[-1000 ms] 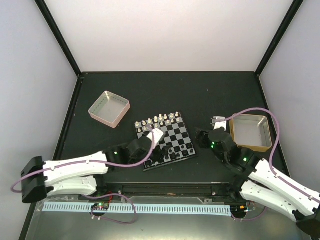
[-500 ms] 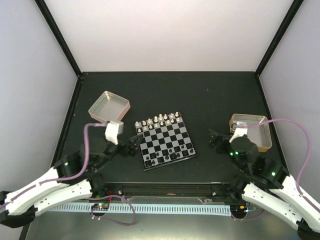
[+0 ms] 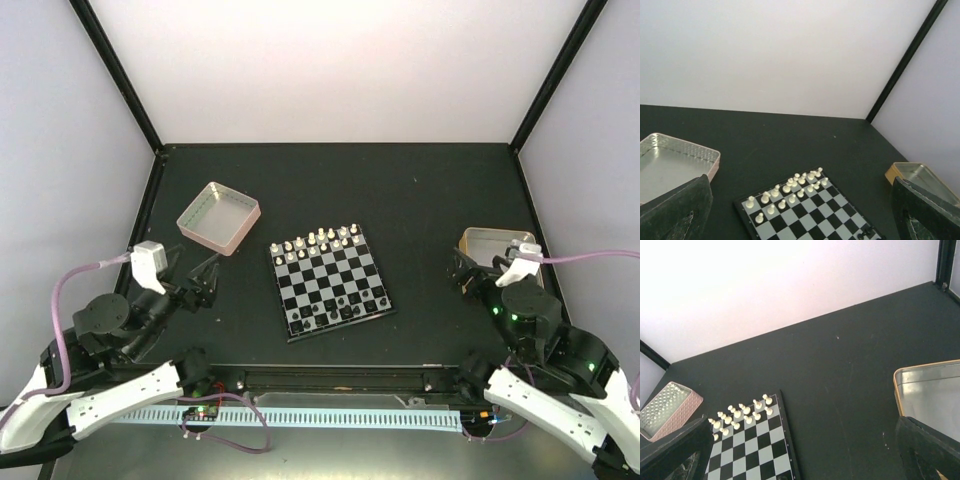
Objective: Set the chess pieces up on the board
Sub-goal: Reset both arms
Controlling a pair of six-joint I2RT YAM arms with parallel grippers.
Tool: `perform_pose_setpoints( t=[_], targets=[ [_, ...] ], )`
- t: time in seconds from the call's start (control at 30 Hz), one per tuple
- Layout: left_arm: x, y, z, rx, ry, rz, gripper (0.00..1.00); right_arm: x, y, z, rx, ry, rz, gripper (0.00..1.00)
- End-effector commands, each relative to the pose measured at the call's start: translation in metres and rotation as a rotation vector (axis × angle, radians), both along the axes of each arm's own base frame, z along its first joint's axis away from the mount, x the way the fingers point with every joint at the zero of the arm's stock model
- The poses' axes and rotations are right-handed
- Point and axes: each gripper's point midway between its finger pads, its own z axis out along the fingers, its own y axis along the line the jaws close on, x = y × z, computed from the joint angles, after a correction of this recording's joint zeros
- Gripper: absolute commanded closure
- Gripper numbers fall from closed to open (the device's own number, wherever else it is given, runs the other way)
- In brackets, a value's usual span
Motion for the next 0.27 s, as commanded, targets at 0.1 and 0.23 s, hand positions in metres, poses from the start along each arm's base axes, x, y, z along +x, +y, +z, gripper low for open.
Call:
perform_pose_setpoints(
  t=[0.1,0.23],
  targets=[
    [-0.0003,0.0202,-0.0056,0.056,0.007,0.069,0.01,-0.0072,-0.0209,0.019,0.025,-0.065,-0.051,0.0],
    [0.002,0.0197,-0.0071,0.069,0.014,0.082,0.01,-0.0079,-0.0214,0.0188,0.027,-0.066,-0.05,0.0]
  ],
)
